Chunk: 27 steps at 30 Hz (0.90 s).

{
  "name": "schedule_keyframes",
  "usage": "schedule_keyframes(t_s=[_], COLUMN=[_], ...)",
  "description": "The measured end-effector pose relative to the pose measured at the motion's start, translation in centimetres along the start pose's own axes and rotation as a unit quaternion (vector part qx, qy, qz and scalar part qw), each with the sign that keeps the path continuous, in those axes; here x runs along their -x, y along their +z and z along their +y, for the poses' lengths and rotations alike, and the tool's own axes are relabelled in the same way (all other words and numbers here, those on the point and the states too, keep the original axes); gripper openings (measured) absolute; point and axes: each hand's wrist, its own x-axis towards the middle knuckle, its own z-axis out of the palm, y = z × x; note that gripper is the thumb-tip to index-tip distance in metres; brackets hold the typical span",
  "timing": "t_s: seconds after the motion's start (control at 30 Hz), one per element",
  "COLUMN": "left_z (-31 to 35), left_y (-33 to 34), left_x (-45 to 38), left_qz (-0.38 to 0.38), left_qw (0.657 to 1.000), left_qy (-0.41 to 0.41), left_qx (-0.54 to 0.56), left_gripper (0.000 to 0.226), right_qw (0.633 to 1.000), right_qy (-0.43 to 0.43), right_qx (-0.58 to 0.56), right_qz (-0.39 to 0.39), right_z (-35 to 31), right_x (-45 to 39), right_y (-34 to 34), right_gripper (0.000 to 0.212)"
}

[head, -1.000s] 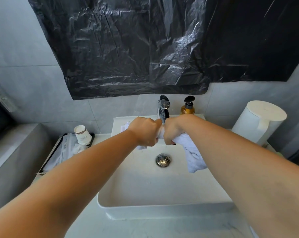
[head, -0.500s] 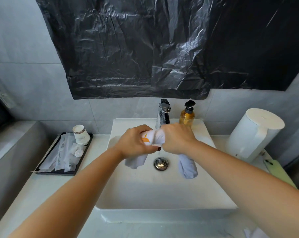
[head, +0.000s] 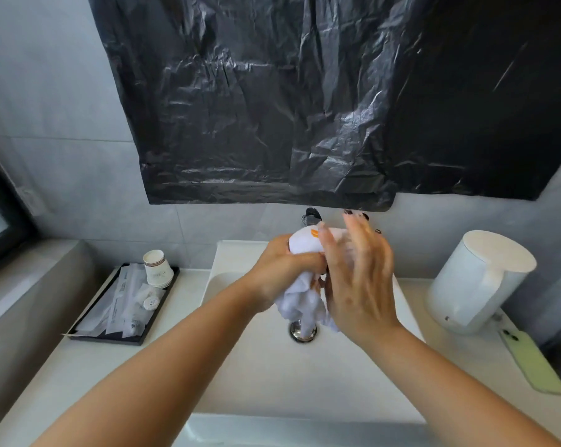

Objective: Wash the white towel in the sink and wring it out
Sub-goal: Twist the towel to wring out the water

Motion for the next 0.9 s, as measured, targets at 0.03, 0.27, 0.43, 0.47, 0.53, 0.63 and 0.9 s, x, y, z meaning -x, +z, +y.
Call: schedule_keyframes(t_s=[0.03,0.27,0.43,0.47,0.53,0.63,0.9], left_z=[0.6,3.4,1.1,0.6,-0.6,-0.6,0.0], left_y=[0.1,-1.6,-2.6,-2.2,-1.2,0.0,0.4], left_x=[-0.2,-0.8,-0.8,-0.5,0.0,0.8,-2.6], left_qz=[-0.031,-0.212,-0.233,-0.212,-0.166,-0.131,-0.005], left_qw=[0.999,0.962,0.958,0.961,0.970,0.976,0.828], left_qy=[-0.016,-0.171,-0.147,-0.140,-0.140,-0.167,-0.004], left_qx=[0.009,-0.007,0.086,0.111,0.110,0.037,-0.560], left_gripper=[0.010,0.013,0.055,0.056,0.048,0.031,0.039], right_qw=[0.999,0.995,0.978,0.972,0.957,0.934,0.863], right_qy=[-0.015,-0.090,-0.182,-0.204,-0.259,-0.311,-0.045], right_qx=[0.025,0.046,0.086,0.091,0.093,0.067,0.080], right_qz=[0.020,0.016,-0.058,-0.067,-0.090,-0.162,-0.497], right_z=[-0.5,1.8,3.6,3.8,4.2,4.8,3.2], right_x=[0.4,-2.1,-5.5,-6.0,-6.7,-7.0,-7.3], right_y=[0.1,-0.8,-1.0,-1.0,-1.1,-1.3,-1.8], right_gripper=[0.049,0.046,0.043,0.041,0.034,0.037,0.041])
